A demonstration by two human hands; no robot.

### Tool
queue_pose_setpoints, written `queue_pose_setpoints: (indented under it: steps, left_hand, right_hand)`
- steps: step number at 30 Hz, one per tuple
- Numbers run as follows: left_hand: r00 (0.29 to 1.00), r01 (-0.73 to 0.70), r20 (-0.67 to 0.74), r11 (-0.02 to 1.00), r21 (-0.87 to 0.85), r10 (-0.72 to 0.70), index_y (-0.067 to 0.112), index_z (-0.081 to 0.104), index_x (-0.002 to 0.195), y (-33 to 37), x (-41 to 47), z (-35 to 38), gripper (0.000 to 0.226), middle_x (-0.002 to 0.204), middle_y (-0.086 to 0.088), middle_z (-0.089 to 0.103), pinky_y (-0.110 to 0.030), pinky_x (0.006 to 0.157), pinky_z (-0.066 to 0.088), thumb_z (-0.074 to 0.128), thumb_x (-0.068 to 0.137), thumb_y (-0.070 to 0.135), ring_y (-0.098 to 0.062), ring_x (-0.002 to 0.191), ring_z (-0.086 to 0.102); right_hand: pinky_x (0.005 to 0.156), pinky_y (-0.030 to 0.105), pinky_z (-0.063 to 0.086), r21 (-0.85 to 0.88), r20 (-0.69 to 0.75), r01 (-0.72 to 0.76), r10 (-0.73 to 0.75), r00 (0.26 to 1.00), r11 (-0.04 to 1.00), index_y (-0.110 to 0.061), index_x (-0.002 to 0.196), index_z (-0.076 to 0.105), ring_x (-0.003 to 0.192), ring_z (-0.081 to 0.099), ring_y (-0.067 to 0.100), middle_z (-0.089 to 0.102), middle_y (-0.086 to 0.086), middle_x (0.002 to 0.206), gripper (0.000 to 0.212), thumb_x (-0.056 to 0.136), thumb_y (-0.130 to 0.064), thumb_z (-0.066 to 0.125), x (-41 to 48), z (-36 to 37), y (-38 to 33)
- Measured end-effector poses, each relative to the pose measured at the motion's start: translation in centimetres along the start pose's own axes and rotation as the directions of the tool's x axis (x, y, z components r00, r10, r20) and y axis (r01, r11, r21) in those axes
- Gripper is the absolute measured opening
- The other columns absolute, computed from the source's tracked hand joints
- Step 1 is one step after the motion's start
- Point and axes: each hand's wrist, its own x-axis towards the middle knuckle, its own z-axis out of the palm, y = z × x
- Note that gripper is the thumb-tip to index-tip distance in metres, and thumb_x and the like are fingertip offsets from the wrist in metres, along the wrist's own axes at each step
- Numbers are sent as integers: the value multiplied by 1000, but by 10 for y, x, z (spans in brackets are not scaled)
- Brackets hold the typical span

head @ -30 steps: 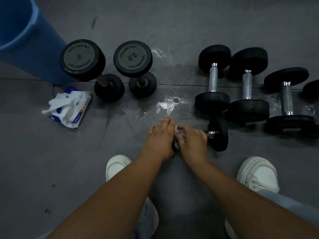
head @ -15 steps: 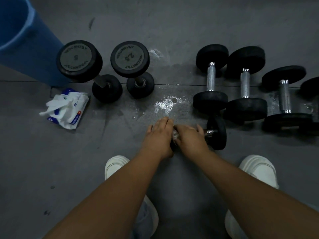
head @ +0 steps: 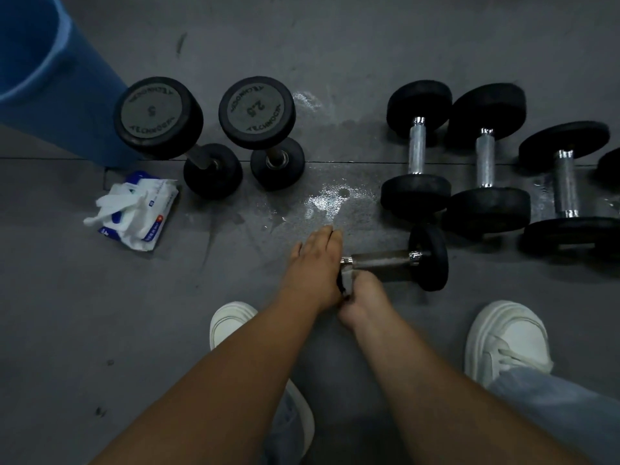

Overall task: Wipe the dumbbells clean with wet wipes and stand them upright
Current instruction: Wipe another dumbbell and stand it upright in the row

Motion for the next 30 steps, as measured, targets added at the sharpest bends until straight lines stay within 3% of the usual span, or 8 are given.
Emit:
queue_pose_setpoints:
  steps: [3,9,13,16,19,22,27,30]
  left_hand:
    - [1000,-12,2,1000,-1,12,17,13,154,0,2,-3,105,162,-3,11,-43,120,13,76,73,42,-19,150,12]
    - [1000,0,-1,1000,-3,0,18,11,155,0,0,1,95,164,-3,8,-44,121,11,69,81,35,-20,151,9]
    - [1000,-2,4,1000,-2,2,19,12,154,0,1,2,95,163,-3,8,-44,121,12,71,81,34,-20,151,11]
    - [1000,-1,22,1000,0,1,19,12,154,-3,3,2,108,163,-2,9,-45,121,14,79,70,32,-19,151,10]
    - [1000,-3,26,1000,14,3,20,12,153,-4,3,2,112,163,-1,9,-45,120,15,81,65,31,-18,151,11]
    - [1000,2,17,1000,-3,-2,20,12,154,-3,3,1,109,164,-1,9,-44,121,14,79,69,33,-18,151,11]
    - [999,5,53,1000,-1,-4,18,10,155,-2,2,-1,111,164,-2,7,-44,121,10,80,69,31,-19,151,9]
    - [1000,1,11,1000,11,-2,19,14,153,-3,6,0,103,163,-1,11,-42,119,14,76,72,32,-18,150,12]
  right_hand:
    - [56,26,42,7,17,3,-3,1000,1000,-15,81,62,61,57,16,66,3,67,25,95,-10,41,-17,-13,11]
    - [102,39,46,28,73,86,-88,994,996,-11,120,62,108,64,23,67,10,119,29,101,-26,46,-10,-7,16]
    - [55,18,50,-305,23,239,-243,970,922,-4,97,69,63,66,8,69,6,79,22,97,-19,52,-18,-10,7]
    - [47,23,36,-679,186,521,-565,804,518,-11,63,65,50,46,6,57,-2,56,27,90,-15,62,-34,-10,-22]
    - [58,23,38,-789,348,604,-729,590,112,-15,79,67,62,55,10,63,-2,68,10,86,-21,67,-38,-3,-47]
    - [64,29,36,-856,500,454,-621,604,-247,-13,88,65,82,61,28,61,7,83,13,90,-18,54,-17,-10,-40]
    - [70,31,39,-731,659,334,-489,572,-594,-19,114,62,95,56,28,53,7,101,24,95,-25,48,-16,-17,-32]
    - [81,34,40,-698,687,316,-476,549,-643,-28,116,65,105,50,27,55,3,112,26,95,-35,51,-8,-17,-52]
